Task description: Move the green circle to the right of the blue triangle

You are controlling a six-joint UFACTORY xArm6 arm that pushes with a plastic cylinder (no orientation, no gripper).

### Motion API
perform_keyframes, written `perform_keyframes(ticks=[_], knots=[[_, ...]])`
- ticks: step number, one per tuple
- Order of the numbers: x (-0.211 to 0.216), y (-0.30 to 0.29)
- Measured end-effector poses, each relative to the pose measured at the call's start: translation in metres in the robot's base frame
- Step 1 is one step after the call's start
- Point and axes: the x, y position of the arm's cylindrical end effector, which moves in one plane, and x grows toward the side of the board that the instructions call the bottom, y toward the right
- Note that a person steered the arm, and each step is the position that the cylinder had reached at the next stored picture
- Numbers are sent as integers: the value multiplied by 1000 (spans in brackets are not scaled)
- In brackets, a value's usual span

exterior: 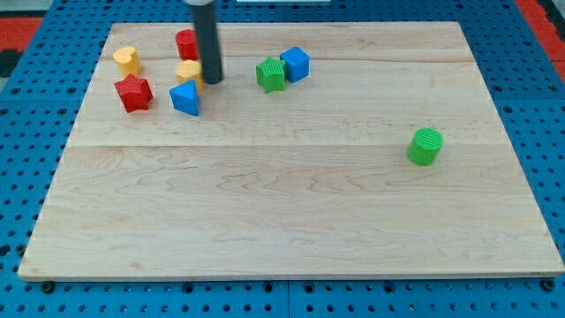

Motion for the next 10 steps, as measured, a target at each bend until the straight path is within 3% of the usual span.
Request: perform_keyframes(ticks=[1, 2, 3, 4, 5, 6, 7, 9, 10], knots=[[23, 54], [31, 144], [1, 188], [-21, 189], [-41, 130], [-47, 120], [-46, 162], [34, 217], [44, 347]])
